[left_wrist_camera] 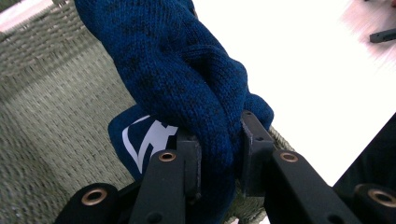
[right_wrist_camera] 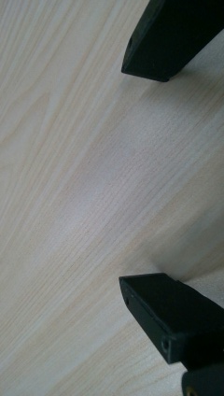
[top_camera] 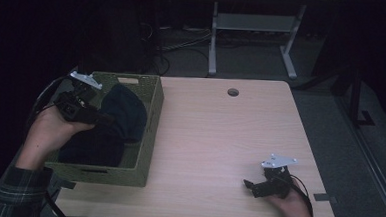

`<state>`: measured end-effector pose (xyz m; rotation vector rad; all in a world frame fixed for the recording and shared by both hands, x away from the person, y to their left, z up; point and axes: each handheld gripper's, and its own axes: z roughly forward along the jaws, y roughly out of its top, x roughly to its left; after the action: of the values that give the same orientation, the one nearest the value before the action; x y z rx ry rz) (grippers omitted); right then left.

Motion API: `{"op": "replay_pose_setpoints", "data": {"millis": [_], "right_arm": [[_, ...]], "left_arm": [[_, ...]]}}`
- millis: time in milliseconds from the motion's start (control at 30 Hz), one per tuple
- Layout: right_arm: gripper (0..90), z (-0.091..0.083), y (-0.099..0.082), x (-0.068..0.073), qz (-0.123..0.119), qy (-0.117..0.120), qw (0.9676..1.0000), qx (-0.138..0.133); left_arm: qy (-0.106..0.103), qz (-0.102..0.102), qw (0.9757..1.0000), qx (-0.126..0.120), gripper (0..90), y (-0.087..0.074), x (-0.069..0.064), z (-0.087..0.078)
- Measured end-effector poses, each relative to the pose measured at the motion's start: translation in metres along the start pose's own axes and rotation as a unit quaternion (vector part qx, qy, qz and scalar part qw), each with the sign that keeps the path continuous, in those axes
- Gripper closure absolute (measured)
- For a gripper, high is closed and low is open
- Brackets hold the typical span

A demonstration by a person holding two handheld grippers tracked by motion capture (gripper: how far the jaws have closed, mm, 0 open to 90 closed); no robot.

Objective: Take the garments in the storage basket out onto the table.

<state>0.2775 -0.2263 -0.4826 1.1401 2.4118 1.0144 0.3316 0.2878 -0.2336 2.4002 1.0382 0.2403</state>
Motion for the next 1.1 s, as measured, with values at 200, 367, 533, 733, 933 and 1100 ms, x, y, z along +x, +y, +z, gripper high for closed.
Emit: {"op": "replay_pose_setpoints", "data": {"millis": [200, 367, 533, 733, 933, 1100], "right_arm": [[0.7, 0.0, 0.0, 0.0, -0.003, 0.0, 1.0, -0.001], [0.7, 0.0, 0.0, 0.0, 0.001, 0.0, 1.0, 0.0], [0.7, 0.0, 0.0, 0.0, 0.002, 0.0, 1.0, 0.001], [0.7, 0.0, 0.0, 0.0, -0.001, 0.0, 1.0, 0.0], [0.8, 0.0, 0.0, 0.0, 0.0, -0.001, 1.0, 0.001], [0.7, 0.0, 0.0, 0.0, 0.001, 0.0, 1.0, 0.002]], "left_arm": [[0.001, 0.009, 0.9999, -0.005, 73.9, 0.012, -0.005, -0.009], [-0.002, 0.018, 0.9998, -0.01, 74.0, 0.023, -0.01, -0.014], [0.002, 0.027, 0.9995, -0.014, 74.0, 0.036, -0.016, -0.022], [0.004, 0.038, 0.9989, -0.027, 74.0, 0.053, -0.024, -0.036], [-0.001, 0.047, 0.9982, -0.038, 74.1, 0.069, -0.031, -0.045], [-0.002, 0.058, 0.9974, -0.042, 74.1, 0.082, -0.037, -0.051]]}}
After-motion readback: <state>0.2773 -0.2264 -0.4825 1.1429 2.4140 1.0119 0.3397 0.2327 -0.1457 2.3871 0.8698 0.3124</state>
